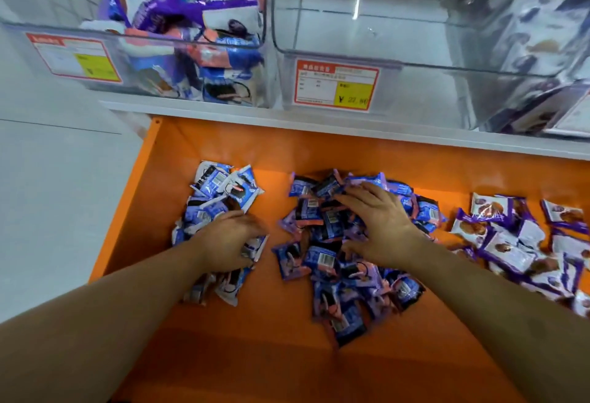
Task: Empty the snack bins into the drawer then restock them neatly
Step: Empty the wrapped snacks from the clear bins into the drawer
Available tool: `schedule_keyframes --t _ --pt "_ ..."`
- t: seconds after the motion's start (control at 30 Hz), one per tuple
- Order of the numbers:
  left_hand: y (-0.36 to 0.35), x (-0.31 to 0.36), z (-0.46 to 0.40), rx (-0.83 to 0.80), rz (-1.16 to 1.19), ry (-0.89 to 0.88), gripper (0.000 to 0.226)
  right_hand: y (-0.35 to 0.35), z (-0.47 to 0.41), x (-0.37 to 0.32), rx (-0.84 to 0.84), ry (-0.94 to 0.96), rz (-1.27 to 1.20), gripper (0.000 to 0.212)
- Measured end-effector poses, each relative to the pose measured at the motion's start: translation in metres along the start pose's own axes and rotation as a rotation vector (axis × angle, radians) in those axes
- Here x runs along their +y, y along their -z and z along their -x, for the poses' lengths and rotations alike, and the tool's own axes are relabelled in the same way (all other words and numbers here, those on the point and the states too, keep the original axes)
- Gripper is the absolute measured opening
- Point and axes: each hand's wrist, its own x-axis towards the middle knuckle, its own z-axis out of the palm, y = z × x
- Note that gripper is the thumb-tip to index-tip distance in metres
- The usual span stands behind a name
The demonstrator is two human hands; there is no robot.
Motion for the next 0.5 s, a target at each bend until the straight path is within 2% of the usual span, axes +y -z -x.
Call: schedule_keyframes --t 0.13,0.27,0.37,0.5 --pt "0.006 -0.004 0.022 -0.193 -0.142 -0.017 0.083 0.002 0.003 -0.003 -0.003 0.002 -0.012 0.1" --pt "0.02 0.01 0.04 -0.384 -0.191 0.038 0.093 0.009 0.011 -0.009 -0.045 0.021 -0.053 0.101" --pt "0.026 0.019 0.041 -0.385 -0.177 0.041 0.098 0.02 0.016 -0.011 -0.052 0.035 -0.101 0.103" --pt "0.039 0.031 0.043 -0.334 -0.138 0.017 0.094 0.044 0.024 -0.015 -0.047 0.054 -0.177 0.101"
